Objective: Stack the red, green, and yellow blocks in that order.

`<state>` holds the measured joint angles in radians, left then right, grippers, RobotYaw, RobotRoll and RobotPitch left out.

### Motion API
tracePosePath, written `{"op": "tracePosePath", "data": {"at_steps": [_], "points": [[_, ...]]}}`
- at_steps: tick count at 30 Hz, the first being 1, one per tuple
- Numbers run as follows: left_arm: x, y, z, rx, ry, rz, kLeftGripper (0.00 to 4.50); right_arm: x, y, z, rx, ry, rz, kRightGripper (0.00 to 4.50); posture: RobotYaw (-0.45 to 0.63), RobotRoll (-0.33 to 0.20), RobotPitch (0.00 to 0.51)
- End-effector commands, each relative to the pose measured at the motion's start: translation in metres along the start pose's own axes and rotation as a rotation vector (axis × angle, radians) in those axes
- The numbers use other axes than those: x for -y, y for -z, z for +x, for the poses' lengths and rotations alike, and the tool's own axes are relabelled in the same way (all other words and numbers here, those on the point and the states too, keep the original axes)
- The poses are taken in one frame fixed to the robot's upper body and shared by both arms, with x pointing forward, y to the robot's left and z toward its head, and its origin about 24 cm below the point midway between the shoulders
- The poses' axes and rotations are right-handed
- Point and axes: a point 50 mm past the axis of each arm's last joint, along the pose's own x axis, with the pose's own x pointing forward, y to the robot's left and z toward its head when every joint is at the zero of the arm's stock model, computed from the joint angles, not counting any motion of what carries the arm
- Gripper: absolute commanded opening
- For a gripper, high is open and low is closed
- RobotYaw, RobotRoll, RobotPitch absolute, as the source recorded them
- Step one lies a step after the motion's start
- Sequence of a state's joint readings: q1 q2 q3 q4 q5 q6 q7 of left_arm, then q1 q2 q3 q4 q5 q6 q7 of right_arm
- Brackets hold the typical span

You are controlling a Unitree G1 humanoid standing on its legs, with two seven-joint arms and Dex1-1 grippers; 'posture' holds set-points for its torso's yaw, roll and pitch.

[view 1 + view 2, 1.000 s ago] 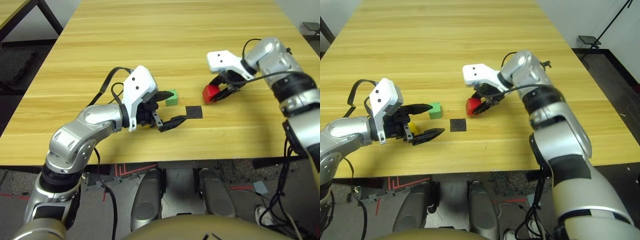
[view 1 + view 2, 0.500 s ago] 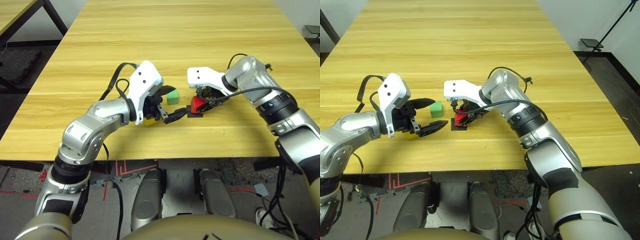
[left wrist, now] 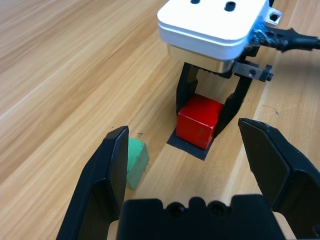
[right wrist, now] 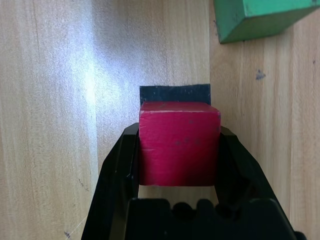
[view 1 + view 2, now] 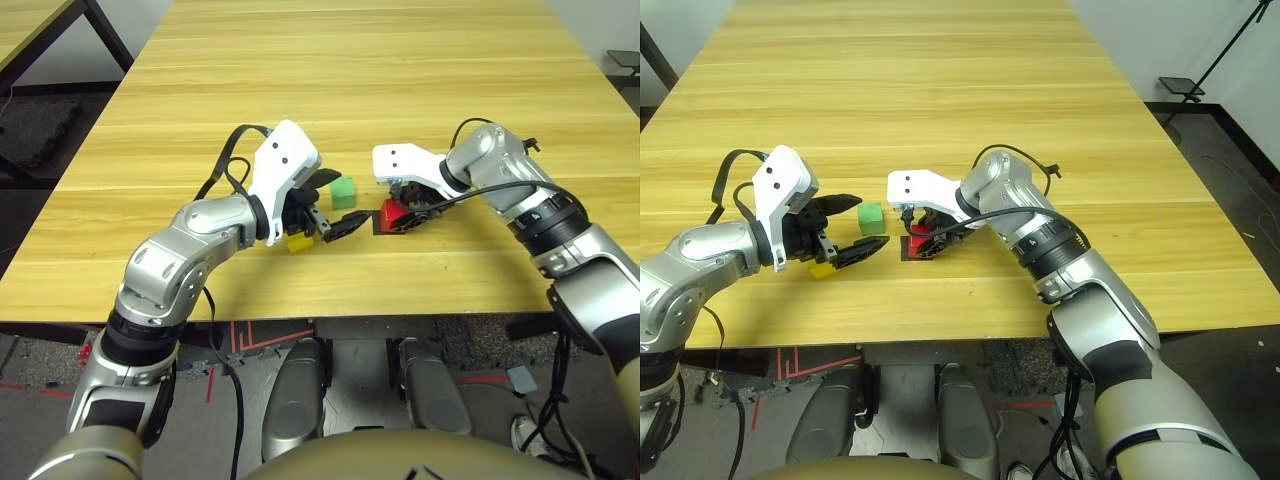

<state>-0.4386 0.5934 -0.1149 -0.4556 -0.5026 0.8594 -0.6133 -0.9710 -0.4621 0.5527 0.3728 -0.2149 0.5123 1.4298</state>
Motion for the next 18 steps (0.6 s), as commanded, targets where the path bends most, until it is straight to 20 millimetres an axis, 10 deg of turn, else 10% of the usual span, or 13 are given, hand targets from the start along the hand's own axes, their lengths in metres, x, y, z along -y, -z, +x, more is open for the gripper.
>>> {"op": "tracePosePath", "data": {"at_steps": [1,6,13,18], "points": [[-0.005,-0.002,0.001,-0.010,-0.008,0.020,4.50,-0.001,0.000,0.006,0.017,-0.025,-0.017,3.05,0.51,-0.296,0.133],[-0.016,-0.002,0.007,-0.075,0.046,0.060,4.50,0.011,-0.004,-0.018,0.166,-0.012,-0.021,4.48,0.47,-0.270,0.111],[-0.049,-0.011,0.034,-0.174,0.173,0.180,4.50,0.029,0.028,-0.107,0.360,0.170,0.058,4.48,0.34,-0.230,0.080],[-0.068,-0.006,0.052,-0.240,0.260,0.219,4.50,0.019,0.057,-0.123,0.392,0.247,0.143,4.48,0.24,-0.206,0.070]]}}
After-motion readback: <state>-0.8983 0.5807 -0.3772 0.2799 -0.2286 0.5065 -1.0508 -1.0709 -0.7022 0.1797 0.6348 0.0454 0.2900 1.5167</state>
